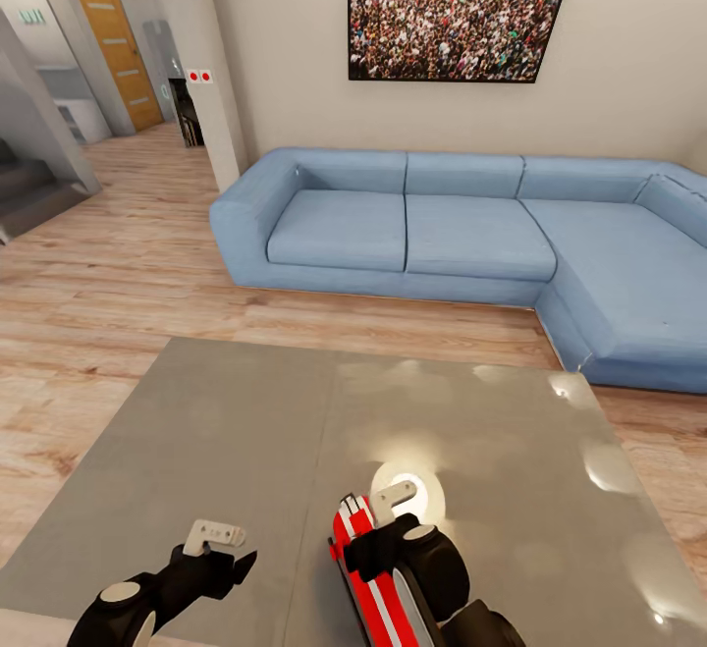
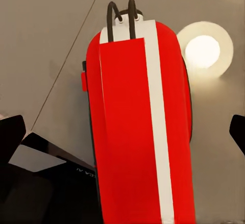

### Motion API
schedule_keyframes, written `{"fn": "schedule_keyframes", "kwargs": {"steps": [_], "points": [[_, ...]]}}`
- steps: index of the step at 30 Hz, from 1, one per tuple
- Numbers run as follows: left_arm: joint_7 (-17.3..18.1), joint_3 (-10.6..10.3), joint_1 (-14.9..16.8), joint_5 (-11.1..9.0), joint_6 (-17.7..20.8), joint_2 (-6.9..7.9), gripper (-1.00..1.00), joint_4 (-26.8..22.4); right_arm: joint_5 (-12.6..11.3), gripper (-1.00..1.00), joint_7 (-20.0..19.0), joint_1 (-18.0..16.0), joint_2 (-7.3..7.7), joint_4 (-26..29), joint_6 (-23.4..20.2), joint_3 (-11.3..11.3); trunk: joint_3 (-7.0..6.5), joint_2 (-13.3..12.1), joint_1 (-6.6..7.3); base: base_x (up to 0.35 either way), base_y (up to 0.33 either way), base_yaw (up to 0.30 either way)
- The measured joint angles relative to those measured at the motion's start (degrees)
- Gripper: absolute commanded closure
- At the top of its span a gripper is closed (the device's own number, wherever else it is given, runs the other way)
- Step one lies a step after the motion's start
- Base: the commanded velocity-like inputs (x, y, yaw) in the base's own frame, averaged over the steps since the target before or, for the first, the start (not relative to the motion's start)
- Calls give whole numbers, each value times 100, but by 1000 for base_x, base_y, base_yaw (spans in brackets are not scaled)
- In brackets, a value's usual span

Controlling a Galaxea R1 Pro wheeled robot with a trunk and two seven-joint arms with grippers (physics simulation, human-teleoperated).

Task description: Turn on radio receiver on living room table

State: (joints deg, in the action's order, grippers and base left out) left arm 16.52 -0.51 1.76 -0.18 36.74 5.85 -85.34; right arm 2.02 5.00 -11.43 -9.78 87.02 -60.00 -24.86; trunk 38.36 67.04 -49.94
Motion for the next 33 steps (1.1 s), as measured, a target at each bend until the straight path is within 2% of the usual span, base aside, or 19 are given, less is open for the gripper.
{"fn": "schedule_keyframes", "kwargs": {"steps": [7, 12, 16, 33], "points": [[2, 3, 0, 4, -1, -4, -100, 0, 2, -100, 1, 1, 8, -179, 0, -19, 0, 0, 0, 0, 0, 0], [7, -1, 0, 11, -1, -27, -100, 0, 29, -100, 1, 1, 147, -268, 0, -27, 0, 0, 0, 0, 0, 0], [8, -2, 0, 13, -1, -31, -100, 0, 41, -100, 1, 1, 199, -293, 0, -29, 0, 0, 0, 0, 0, 0], [7, 0, 0, 15, -1, -32, -100, 0, -9, -100, 17, 1, 179, -631, 0, -19, 0, 0, 0, 0, 0, 0]]}}
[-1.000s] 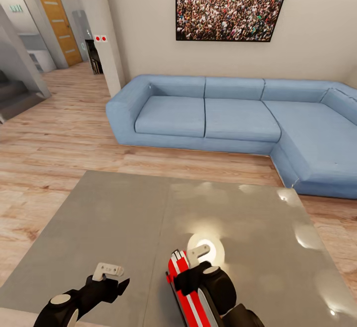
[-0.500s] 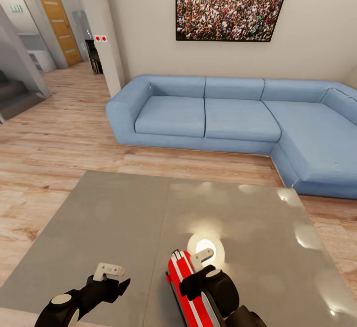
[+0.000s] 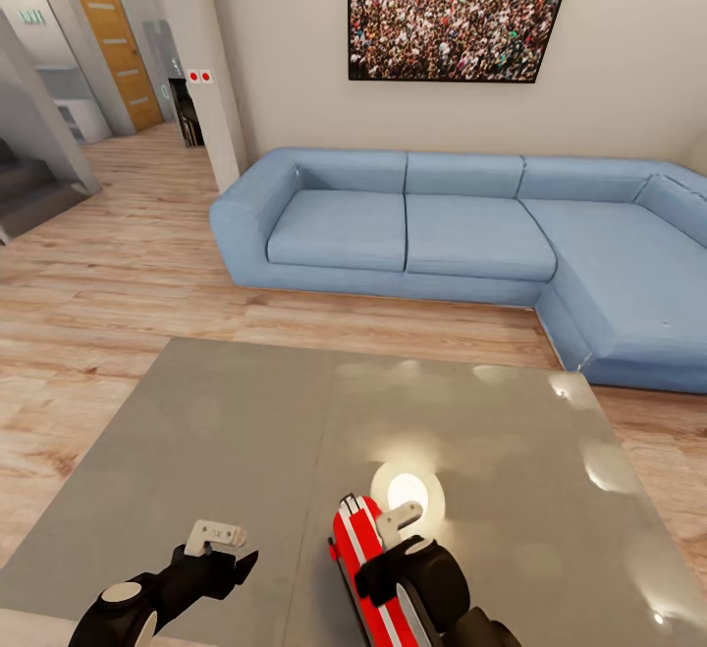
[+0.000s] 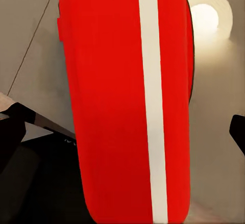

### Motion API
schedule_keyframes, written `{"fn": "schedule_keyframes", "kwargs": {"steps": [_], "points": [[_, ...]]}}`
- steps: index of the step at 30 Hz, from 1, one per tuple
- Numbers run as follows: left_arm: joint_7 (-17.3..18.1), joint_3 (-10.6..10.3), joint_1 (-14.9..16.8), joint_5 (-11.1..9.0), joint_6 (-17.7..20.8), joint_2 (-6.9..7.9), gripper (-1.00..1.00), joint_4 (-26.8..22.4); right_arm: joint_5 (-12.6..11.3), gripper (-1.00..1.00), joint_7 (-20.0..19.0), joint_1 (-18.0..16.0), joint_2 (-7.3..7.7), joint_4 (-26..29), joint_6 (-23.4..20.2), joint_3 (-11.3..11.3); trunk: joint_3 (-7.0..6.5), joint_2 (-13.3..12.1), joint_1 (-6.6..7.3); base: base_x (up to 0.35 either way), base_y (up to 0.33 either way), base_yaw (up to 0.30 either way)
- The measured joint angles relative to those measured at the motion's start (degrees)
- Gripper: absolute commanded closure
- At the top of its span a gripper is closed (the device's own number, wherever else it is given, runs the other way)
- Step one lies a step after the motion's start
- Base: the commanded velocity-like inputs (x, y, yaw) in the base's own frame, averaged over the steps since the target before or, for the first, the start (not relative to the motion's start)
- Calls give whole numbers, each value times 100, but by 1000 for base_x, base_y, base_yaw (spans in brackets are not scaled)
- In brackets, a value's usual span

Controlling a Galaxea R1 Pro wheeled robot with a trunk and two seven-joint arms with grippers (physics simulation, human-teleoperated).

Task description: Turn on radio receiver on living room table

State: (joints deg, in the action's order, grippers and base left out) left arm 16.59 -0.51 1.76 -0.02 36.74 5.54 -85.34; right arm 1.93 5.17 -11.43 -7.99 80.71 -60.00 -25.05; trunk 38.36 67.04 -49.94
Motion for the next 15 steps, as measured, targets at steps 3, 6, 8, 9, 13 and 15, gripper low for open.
{"fn": "schedule_keyframes", "kwargs": {"steps": [3, 6, 8, 9, 13, 15], "points": [[-2, -1, 0, -1, 0, 0, -100, 0, 0, -100, 1, 0, -1, -96, 0, 0, 0, 0, 0, 0, 0, 0], [-1, -2, 0, 0, 0, 0, -100, 0, 0, -100, 2, 0, -1, -360, 0, 0, 0, 0, 0, 0, 0, 0], [-2, -2, 0, 2, 0, 0, -100, 0, 0, -100, 2, 0, -1, -375, 0, 3, 0, 0, 0, 0, 0, 0], [-1, 0, 0, 2, 0, 0, -100, 0, 0, -100, 2, 0, 1, -378, 0, 2, 0, 0, 0, 0, 0, 0], [-4, -2, 0, 0, 0, 0, -100, 0, -1, -100, 2, 0, 7, -501, 0, 6, 0, 0, 0, 0, 0, 0], [-2, -2, 0, 1, 0, 0, -100, 0, 4, -100, 2, 0, 7, -599, 0, 7, 0, 0, 0, 0, 0, 0]]}}
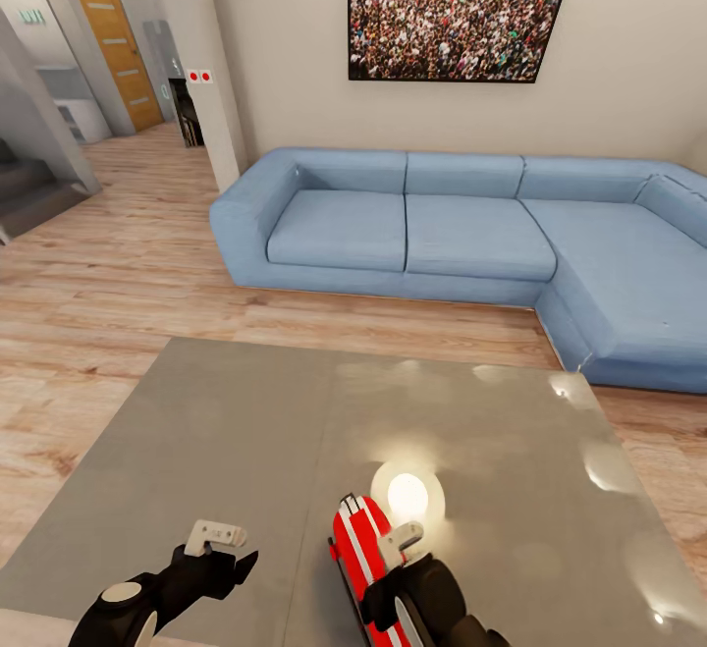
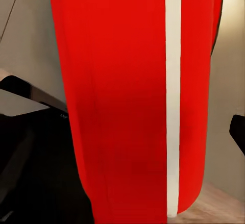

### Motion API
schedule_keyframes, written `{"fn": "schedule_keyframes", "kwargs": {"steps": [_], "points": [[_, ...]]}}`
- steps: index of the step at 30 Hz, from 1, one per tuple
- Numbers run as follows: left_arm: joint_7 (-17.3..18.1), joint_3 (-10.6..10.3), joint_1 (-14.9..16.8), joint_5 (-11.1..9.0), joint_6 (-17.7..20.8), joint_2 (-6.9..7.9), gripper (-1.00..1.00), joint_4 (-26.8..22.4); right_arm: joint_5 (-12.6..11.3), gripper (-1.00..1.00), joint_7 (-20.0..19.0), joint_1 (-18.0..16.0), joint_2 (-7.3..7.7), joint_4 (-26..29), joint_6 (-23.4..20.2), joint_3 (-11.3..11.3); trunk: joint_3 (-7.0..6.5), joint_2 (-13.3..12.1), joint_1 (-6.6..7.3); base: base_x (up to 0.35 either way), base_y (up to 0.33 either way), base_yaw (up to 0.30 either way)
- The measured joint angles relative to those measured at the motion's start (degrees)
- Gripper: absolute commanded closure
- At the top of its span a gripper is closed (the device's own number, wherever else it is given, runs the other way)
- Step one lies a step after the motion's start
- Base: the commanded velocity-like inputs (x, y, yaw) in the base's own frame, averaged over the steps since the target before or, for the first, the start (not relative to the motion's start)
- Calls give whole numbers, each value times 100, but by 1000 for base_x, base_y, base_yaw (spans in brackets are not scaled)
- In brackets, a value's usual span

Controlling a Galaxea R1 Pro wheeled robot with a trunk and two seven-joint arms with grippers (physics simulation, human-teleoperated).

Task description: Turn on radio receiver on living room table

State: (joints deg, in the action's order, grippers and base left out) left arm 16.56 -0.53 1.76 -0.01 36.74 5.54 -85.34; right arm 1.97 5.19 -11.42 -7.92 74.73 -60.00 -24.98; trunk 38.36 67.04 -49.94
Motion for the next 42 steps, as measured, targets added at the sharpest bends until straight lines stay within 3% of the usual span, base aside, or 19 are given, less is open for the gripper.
{"fn": "schedule_keyframes", "kwargs": {"steps": [27, 42], "points": [[-4, 1, 0, 1, 0, 0, -100, -3, 6, -100, 9, -2, 15, -154, 7, 3, 0, 0, 0, 0, 0, 0], [-4, 0, 0, 2, 0, 0, -100, -9, 31, -100, 7, -26, 36, -579, 319, 10, 0, 0, 0, 0, 0, 0]]}}
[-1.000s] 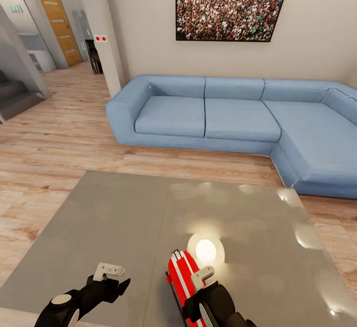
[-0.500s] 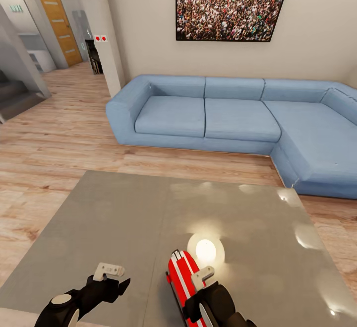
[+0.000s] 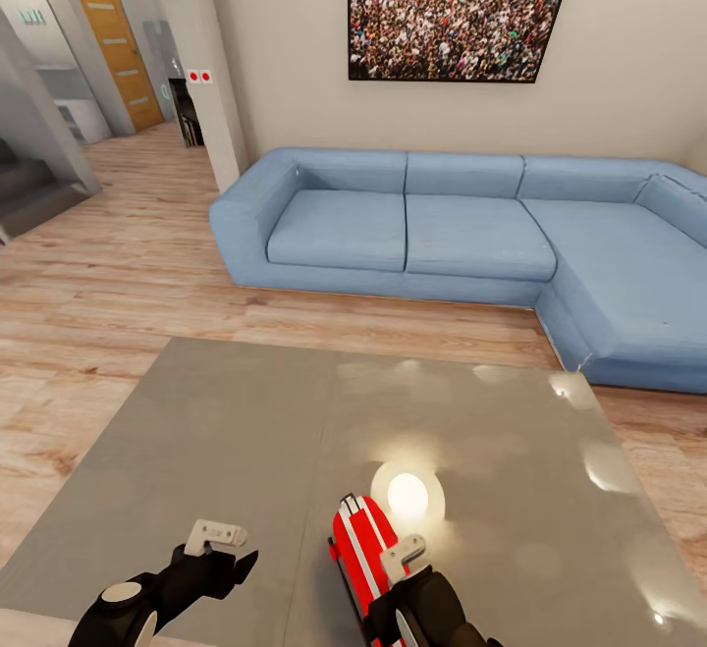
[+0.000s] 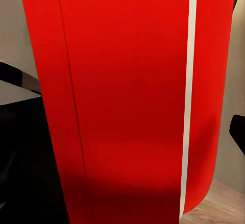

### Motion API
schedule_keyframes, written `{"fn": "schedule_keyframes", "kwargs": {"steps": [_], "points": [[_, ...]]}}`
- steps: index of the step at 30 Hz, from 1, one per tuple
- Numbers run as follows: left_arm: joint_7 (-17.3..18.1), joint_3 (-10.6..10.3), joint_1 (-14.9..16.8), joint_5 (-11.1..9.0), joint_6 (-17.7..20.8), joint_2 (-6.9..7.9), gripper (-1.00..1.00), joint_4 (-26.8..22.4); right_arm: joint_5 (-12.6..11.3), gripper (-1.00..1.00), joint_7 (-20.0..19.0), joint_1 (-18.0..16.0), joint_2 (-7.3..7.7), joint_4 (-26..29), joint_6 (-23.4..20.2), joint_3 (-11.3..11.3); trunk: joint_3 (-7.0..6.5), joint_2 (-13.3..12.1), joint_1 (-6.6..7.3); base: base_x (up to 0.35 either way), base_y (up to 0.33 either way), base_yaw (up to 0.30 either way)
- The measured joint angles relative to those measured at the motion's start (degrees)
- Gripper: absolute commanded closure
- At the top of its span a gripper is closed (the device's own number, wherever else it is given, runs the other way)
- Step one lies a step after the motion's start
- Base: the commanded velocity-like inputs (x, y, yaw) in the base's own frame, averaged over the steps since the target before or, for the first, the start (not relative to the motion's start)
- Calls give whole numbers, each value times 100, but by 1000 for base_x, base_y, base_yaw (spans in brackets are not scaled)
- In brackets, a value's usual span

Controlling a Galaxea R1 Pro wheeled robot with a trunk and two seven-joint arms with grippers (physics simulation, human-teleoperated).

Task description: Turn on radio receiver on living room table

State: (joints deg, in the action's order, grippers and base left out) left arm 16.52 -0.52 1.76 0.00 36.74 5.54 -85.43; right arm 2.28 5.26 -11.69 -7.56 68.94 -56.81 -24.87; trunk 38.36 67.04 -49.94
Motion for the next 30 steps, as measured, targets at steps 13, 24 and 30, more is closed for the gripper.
{"fn": "schedule_keyframes", "kwargs": {"steps": [13, 24, 30], "points": [[0, 0, 0, 0, 0, 0, -100, 0, 53, 100, 12, 0, 0, -11, 7, 44, 0, 0, 0, 0, 0, 0], [0, 0, 0, 0, 0, 0, -100, 0, 15, 100, 16, 0, 0, -13, 18, 78, 0, 0, 0, 0, 0, 0], [0, 0, 0, 0, 0, 0, -100, 0, 44, 100, 22, 0, 0, 0, 60, 79, 0, 0, 0, 0, 0, 0]]}}
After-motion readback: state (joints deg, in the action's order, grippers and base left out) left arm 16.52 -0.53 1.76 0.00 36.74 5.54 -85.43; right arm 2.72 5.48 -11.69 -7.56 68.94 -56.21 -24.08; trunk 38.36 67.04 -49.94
